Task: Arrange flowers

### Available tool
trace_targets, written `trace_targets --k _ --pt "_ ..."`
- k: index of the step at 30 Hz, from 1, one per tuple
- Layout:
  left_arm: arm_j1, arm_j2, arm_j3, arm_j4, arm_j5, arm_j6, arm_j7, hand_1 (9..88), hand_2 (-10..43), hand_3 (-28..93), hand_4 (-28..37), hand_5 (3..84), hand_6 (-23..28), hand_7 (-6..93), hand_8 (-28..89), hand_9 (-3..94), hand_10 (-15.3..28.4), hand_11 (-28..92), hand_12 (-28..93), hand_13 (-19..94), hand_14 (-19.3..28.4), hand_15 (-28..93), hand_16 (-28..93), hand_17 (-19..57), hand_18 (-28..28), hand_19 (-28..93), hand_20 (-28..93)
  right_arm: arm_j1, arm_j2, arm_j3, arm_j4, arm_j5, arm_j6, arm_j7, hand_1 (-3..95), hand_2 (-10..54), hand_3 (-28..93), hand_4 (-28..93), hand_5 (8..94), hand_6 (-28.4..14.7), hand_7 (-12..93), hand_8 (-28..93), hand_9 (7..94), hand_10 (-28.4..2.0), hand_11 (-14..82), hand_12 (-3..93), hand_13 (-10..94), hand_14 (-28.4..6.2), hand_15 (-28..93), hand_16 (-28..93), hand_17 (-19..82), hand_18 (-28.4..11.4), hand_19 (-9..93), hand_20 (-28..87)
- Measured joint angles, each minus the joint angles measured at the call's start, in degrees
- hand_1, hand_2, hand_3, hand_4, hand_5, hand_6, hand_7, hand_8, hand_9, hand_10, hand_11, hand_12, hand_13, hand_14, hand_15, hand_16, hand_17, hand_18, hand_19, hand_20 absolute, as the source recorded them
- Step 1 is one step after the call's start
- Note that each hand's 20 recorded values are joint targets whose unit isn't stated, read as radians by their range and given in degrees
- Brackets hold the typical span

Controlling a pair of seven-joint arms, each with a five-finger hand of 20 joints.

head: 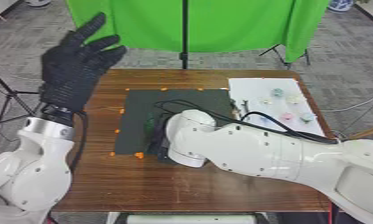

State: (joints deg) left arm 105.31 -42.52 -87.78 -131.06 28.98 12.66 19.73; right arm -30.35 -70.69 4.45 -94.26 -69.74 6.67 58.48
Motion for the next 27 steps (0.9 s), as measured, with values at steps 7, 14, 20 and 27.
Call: trace_targets --k 7,14,20,27 --pt "8.3 5.50 -2.43 -2.47 -0.28 3.06 7.20 20.3 9.7 77 -28.3 31.0 7.0 15.9 -10 30.4 19.5 24 13 23 27.2 40 -4 -13.0 23.2 49 11 1.7 -2.4 1.2 0.1 0.2 -4.0 0.1 40.9 -6.5 63 -28 68.1 1.7 13 -13 85.4 -11.6 44.4 20.6 81 -7.0 74 17 48 -20.9 93 33" --pt "10.9 3.90 -4.89 -2.35 -0.17 2.56 2.55 19.8 10.3 76 -28.1 30.5 6.3 14.1 -7 30.6 21.5 11 20 21 28.4 25 7 -15.5 24.9 50 11 1.9 -2.6 -0.3 -1.2 -4.8 0.7 2.0 40.1 -6.7 66 -28 74.1 0.6 12 -12 87.0 -11.4 43.8 20.7 82 -6.9 73 17 49 -21.4 93 34" --pt "15.6 2.22 -10.06 -3.27 0.10 2.61 0.59 19.5 10.3 75 -27.6 30.5 5.6 13.0 -5 30.4 21.4 6 24 19 28.4 21 10 -16.6 24.3 51 10 1.2 -2.0 0.3 -1.9 -7.9 1.7 -1.1 36.7 -6.0 75 -28 64.1 0.9 11 -12 85.9 -11.3 44.5 21.6 80 -7.5 74 18 47 -21.9 93 35" --pt "15.4 1.74 -9.88 -2.98 0.17 2.58 0.09 19.4 10.1 76 -27.8 30.6 5.0 14.6 -6 31.9 19.3 7 25 22 28.4 13 13 -17.0 23.8 48 10 0.1 -1.5 3.6 -1.7 -3.1 -7.7 -7.6 32.6 3.9 81 -24 48.1 1.4 10 -11 82.5 -13.2 45.9 21.5 77 -9.8 76 18 44 -23.3 93 35"
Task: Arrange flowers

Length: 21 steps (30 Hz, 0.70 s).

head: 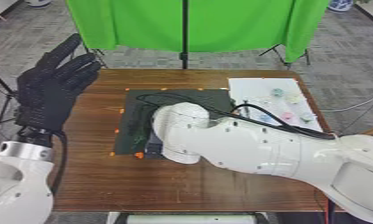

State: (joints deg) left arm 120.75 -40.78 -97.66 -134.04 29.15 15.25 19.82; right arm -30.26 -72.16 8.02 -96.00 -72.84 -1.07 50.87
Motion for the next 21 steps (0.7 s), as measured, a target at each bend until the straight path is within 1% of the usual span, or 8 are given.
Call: trace_targets --k 2,5,9,15,21 --pt "-0.7 0.07 0.51 0.14 -0.01 0.00 0.10 19.4 10.1 76 -27.9 30.5 5.0 15.5 -7 31.9 19.0 8 25 22 28.4 13 13 -16.8 23.6 47 10 0.0 0.0 0.4 0.1 0.5 -3.6 0.0 31.1 5.3 82 -23 44.5 1.9 10 -11 81.8 -13.3 46.6 21.3 77 -10.3 76 18 43 -23.5 93 35" --pt "-1.3 0.25 0.84 0.24 -0.06 0.00 0.26 19.5 10.2 76 -28.1 30.4 4.8 16.4 -7 32.0 18.6 8 25 22 28.4 12 13 -16.9 23.6 45 10 0.0 -0.2 0.7 0.6 0.8 -6.9 0.0 28.7 7.5 82 -22 41.2 1.7 9 -11 81.2 -13.5 47.4 21.0 76 -10.8 77 18 43 -24.2 93 36" --pt "-1.5 0.93 1.23 0.34 -0.32 0.02 1.26 19.6 10.2 76 -28.2 30.6 5.1 16.9 -8 32.6 18.2 9 24 24 28.4 11 13 -16.7 23.7 44 12 0.0 -0.8 1.0 1.7 1.2 -10.2 0.5 27.9 8.1 81 -21 39.2 1.9 8 -10 80.6 -14.0 47.9 20.9 76 -11.3 77 17 42 -24.8 93 36" --pt "-1.1 1.59 1.23 0.38 -0.79 0.11 2.57 19.7 10.3 76 -28.2 30.5 5.1 17.3 -8 33.1 17.9 10 23 25 28.4 11 13 -16.5 23.9 43 13 -0.1 -1.5 1.5 2.7 1.6 -14.8 2.3 27.5 8.9 80 -21 39.9 2.0 9 -10 80.5 -14.4 48.3 20.4 76 -11.7 77 17 42 -25.3 93 37" --pt "0.0 1.91 0.97 0.32 -1.20 0.25 3.65 19.8 10.4 76 -28.3 30.4 5.1 18.2 -9 33.0 17.6 11 23 25 28.4 10 13 -16.3 23.6 41 13 -0.1 -1.9 1.4 3.2 1.3 -17.4 3.0 27.3 9.2 79 -21 45.2 1.5 9 -10 80.5 -14.8 48.6 20.2 76 -11.9 78 17 42 -25.8 93 37"
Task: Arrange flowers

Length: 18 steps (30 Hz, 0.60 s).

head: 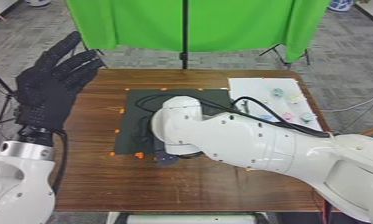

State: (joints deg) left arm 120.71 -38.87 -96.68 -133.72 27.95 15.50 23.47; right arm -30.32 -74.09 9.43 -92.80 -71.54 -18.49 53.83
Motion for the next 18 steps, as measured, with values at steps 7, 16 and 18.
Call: trace_targets --k 7,16,18 --pt "1.1 -0.05 -0.71 -0.12 -0.09 0.35 0.09 19.7 10.3 77 -28.2 30.4 5.1 18.9 -9 32.9 17.4 11 23 25 28.4 8 14 -16.1 23.3 40 14 0.2 0.0 -0.7 -0.2 -1.5 -1.3 -0.2 27.7 9.2 78 -21 49.6 1.2 9 -10 80.9 -14.6 48.8 20.1 76 -12.0 78 17 42 -26.0 93 37" --pt "2.4 -1.86 -2.37 -0.90 0.23 0.51 -2.81 19.5 10.2 77 -28.1 29.9 4.6 19.1 -8 31.8 17.3 6 25 20 28.4 4 15 -16.8 22.7 40 15 -1.2 0.3 0.9 -0.8 -3.1 -2.7 -0.5 28.9 8.0 79 -22 52.6 1.3 10 -11 82.0 -14.3 48.5 19.9 77 -11.8 78 17 42 -26.0 93 38" --pt "2.8 -2.11 -2.45 -1.07 0.27 0.70 -3.03 19.3 10.1 77 -28.1 29.8 3.9 19.5 -8 31.3 16.7 4 27 16 28.4 1 16 -17.5 22.1 39 14 -1.5 0.5 1.1 -1.1 -3.4 -2.6 -1.0 29.3 6.8 80 -22 53.4 1.5 10 -11 82.5 -14.3 48.0 19.8 78 -11.8 77 17 42 -26.0 93 38"
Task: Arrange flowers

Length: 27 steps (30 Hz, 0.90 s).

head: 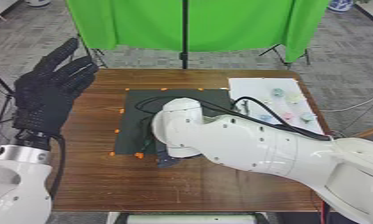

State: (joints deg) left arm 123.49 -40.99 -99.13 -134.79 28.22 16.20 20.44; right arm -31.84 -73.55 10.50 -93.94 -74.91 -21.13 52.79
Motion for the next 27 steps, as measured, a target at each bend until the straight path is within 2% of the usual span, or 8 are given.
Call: trace_targets --k 5,9,10,12,15,18,21,27 --pt "1.1 -0.77 -0.65 -0.38 0.27 0.26 -0.86 18.5 10.5 78 -28.1 27.8 2.7 21.5 -8 26.3 15.9 1 30 8 28.4 -2 18 -18.5 20.5 38 15 -1.4 0.5 1.3 -1.5 -1.1 0.2 -1.7 30.3 4.7 82 -22 54.7 1.9 10 -11 83.4 -14.2 47.2 19.7 78 -11.7 77 17 42 -26.0 93 38" --pt "1.9 -1.60 -1.13 -0.69 0.51 0.57 -1.59 18.2 10.2 78 -28.1 27.5 2.2 19.6 -7 22.0 17.0 -2 31 7 28.4 -3 17 -18.3 19.4 40 15 -2.2 0.8 2.1 -2.7 -2.0 0.7 -2.7 30.1 3.5 84 -22 55.4 1.9 10 -11 83.9 -13.8 46.8 20.0 78 -11.4 77 17 42 -25.8 93 37" --pt "2.3 -1.76 -1.37 -0.82 0.55 0.70 -1.71 18.1 10.2 78 -28.0 27.5 2.2 18.2 -6 21.5 17.5 -2 31 7 28.4 0 17 -18.2 19.3 42 14 -2.4 0.9 2.3 -3.1 -2.2 1.1 -3.0 29.8 3.0 85 -23 55.6 1.8 10 -11 84.0 -13.6 46.7 20.1 78 -11.2 77 17 42 -25.8 93 37" --pt "3.3 -2.14 -2.07 -1.22 0.58 1.07 -1.90 18.1 10.0 78 -27.9 28.1 3.0 12.8 -3 21.6 20.0 -2 30 5 28.4 19 8 -17.0 19.2 47 11 -3.0 1.2 3.0 -4.0 -2.5 2.1 -3.6 30.0 2.7 86 -24 55.6 1.6 10 -11 83.2 -13.6 44.2 20.1 78 -10.7 75 17 41 -25.4 93 34" --pt "5.5 -2.85 -3.46 -1.96 0.58 1.76 -1.89 18.5 9.4 78 -27.8 29.7 5.4 8.1 -2 24.2 22.2 10 23 8 28.4 46 -7 -14.4 20.9 53 8 -3.9 1.9 4.3 -5.5 -2.8 5.2 -5.0 30.5 3.1 85 -26 54.5 0.4 11 -12 81.3 -13.8 39.3 19.5 76 -10.5 71 16 40 -24.6 93 26" --pt "8.2 -3.70 -5.07 -2.60 0.57 2.34 -1.74 19.4 8.6 77 -28.1 31.4 6.8 8.0 -4 27.2 22.4 19 17 15 28.4 52 -11 -12.1 22.6 56 7 -4.1 3.4 4.9 -7.5 -2.8 10.3 -6.3 30.1 3.6 81 -26 52.2 -1.4 11 -12 76.7 -15.1 32.2 17.5 73 -11.7 65 14 38 -23.6 91 13" --pt "10.8 -4.59 -6.68 -3.08 0.59 2.55 -1.77 19.8 8.5 77 -28.2 31.7 7.3 9.6 -6 28.7 21.9 23 15 19 28.4 54 -11 -11.1 24.4 58 8 -4.6 5.7 6.6 -10.3 -2.7 14.9 -6.5 29.8 3.8 79 -25 50.3 -2.3 11 -12 73.0 -16.9 28.1 16.0 71 -13.2 62 12 37 -23.5 88 8" --pt "13.7 -6.56 -10.03 -3.57 1.18 2.51 -2.82 19.6 8.6 76 -28.3 31.8 7.3 11.5 -7 30.3 20.6 26 13 22 28.4 56 -12 -10.3 25.9 59 8 -9.3 12.5 16.0 -15.8 -4.1 18.2 -5.8 28.2 3.3 75 -23 48.5 -2.8 12 -12 69.6 -19.0 23.0 15.6 67 -15.2 60 11 36 -23.8 87 0"
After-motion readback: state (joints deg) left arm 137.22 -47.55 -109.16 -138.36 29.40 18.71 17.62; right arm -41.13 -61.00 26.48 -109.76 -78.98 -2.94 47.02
